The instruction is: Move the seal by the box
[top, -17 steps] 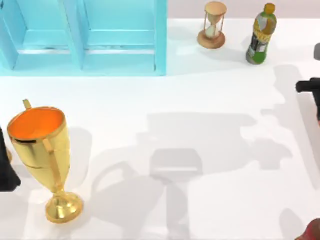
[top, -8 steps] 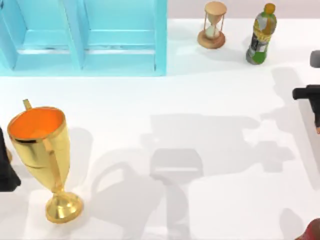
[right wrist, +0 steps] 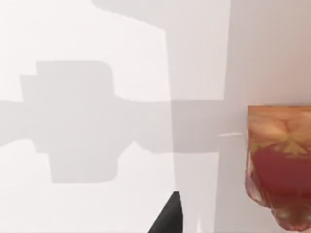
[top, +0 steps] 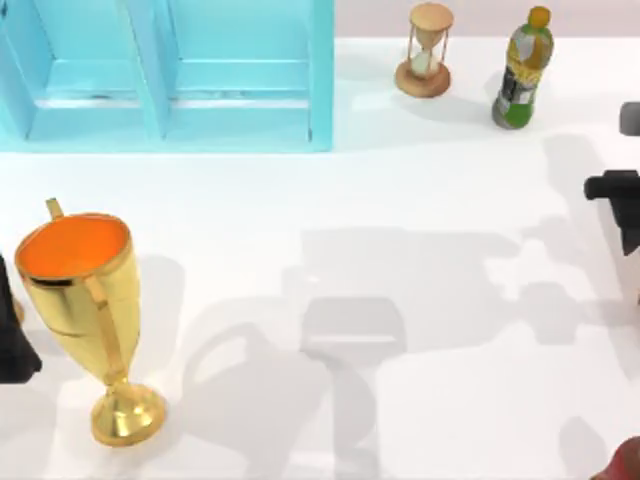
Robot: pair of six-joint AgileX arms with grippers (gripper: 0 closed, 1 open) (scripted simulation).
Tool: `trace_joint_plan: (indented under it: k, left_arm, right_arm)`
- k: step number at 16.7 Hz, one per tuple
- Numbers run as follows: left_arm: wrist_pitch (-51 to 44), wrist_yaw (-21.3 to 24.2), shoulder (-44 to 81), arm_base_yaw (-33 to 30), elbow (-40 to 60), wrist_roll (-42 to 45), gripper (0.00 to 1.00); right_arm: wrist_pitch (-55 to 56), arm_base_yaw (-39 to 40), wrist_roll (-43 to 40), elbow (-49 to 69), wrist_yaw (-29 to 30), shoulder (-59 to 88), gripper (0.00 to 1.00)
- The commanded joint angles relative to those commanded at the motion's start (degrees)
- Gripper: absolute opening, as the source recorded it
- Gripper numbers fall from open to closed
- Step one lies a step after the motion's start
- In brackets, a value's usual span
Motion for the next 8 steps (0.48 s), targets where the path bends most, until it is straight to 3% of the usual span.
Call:
trace_joint_plan:
  k: [2, 8]
  left_arm:
    - [0.0, 0.0, 0.0, 0.0, 0.0, 0.0, 1.0]
    - [0.0, 0.0, 0.0, 0.0, 0.0, 0.0, 1.0]
  right_arm:
    - [0.0, 0.0, 0.0, 0.0, 0.0, 0.0, 0.98]
    - [0.0, 0.0, 0.0, 0.0, 0.0, 0.0, 1.0]
